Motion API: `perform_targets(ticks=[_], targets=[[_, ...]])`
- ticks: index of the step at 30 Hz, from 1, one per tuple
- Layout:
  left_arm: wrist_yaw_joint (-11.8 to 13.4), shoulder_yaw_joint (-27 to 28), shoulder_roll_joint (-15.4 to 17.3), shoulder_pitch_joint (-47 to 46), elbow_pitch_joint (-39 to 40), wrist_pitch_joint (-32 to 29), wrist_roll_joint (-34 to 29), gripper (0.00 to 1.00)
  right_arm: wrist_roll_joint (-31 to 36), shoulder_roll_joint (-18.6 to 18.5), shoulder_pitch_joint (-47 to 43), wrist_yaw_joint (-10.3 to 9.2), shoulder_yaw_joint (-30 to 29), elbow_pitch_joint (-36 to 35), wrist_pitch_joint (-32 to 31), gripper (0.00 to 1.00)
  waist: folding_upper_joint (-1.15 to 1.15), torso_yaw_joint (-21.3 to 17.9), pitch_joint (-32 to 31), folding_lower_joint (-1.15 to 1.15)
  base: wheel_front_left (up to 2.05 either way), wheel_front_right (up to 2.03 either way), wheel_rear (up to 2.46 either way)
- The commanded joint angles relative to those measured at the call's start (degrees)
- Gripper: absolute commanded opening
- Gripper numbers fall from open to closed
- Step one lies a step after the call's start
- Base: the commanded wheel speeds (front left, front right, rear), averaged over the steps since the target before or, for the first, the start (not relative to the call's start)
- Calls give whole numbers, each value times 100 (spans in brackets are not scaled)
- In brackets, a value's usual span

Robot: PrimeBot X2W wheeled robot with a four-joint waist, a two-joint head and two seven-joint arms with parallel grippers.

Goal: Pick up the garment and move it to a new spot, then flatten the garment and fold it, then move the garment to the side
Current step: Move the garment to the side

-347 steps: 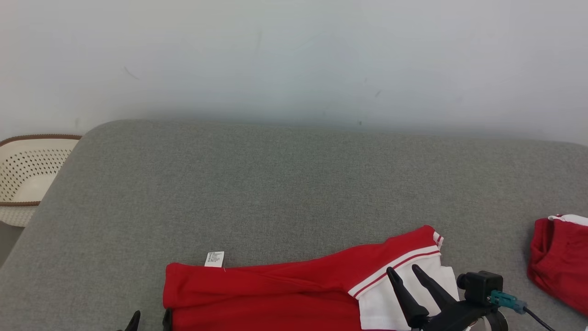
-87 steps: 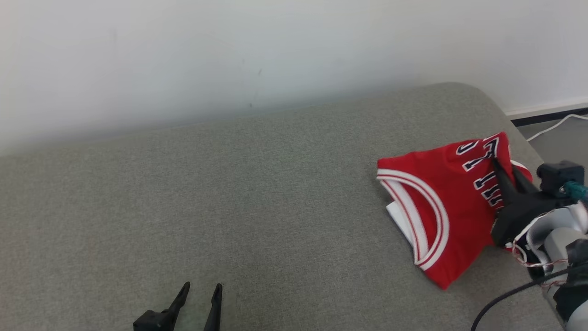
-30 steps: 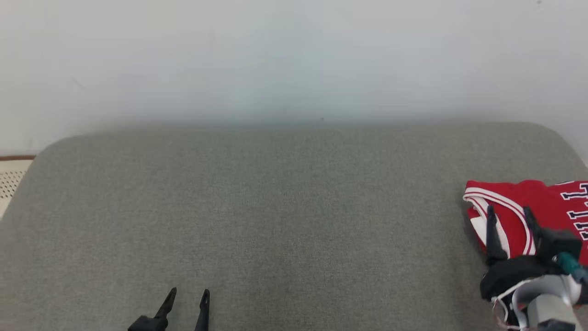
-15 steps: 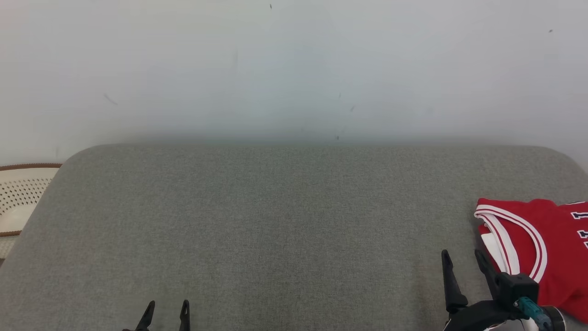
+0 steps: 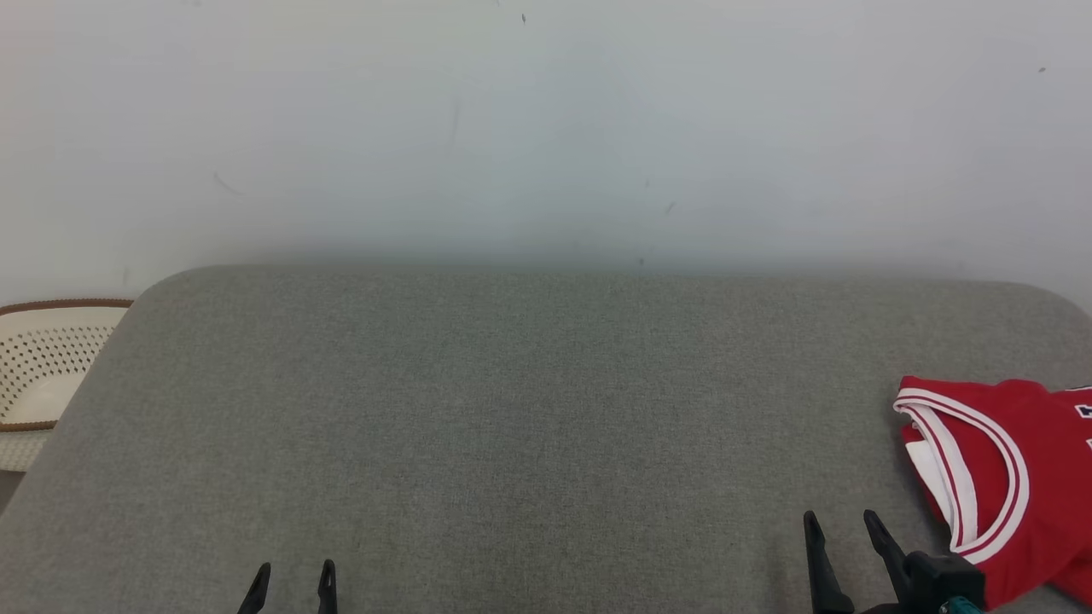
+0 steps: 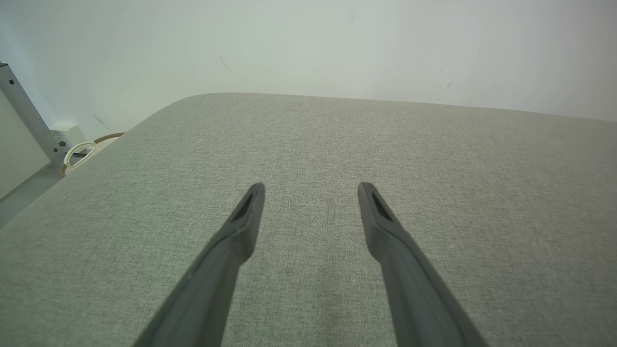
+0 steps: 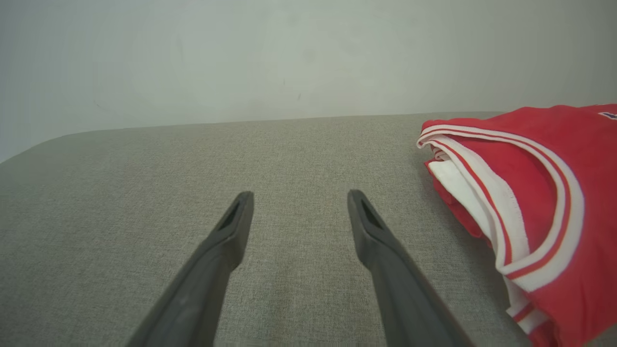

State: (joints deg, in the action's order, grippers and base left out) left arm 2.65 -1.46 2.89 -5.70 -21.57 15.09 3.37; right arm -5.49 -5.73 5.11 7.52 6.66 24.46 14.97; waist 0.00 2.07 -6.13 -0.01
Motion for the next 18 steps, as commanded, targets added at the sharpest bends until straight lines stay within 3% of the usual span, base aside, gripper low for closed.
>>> perform_targets(ticks=[1, 7, 18], targets=[[23, 11, 3, 129, 31, 6, -48, 100, 47, 12, -88, -7, 4, -45, 26, 100, 0, -3, 10, 1, 0, 0, 0], [3, 24, 3, 137, 117, 6, -92, 100, 104, 69, -244, -7, -146, -188, 26, 100, 0, -74, 32, 1, 0, 0, 0], [18, -26, 3, 190, 110, 6, -56, 100, -23, 12, -359, -7, 91, -266, 26, 100, 0, -216, 26, 1, 0, 0, 0]])
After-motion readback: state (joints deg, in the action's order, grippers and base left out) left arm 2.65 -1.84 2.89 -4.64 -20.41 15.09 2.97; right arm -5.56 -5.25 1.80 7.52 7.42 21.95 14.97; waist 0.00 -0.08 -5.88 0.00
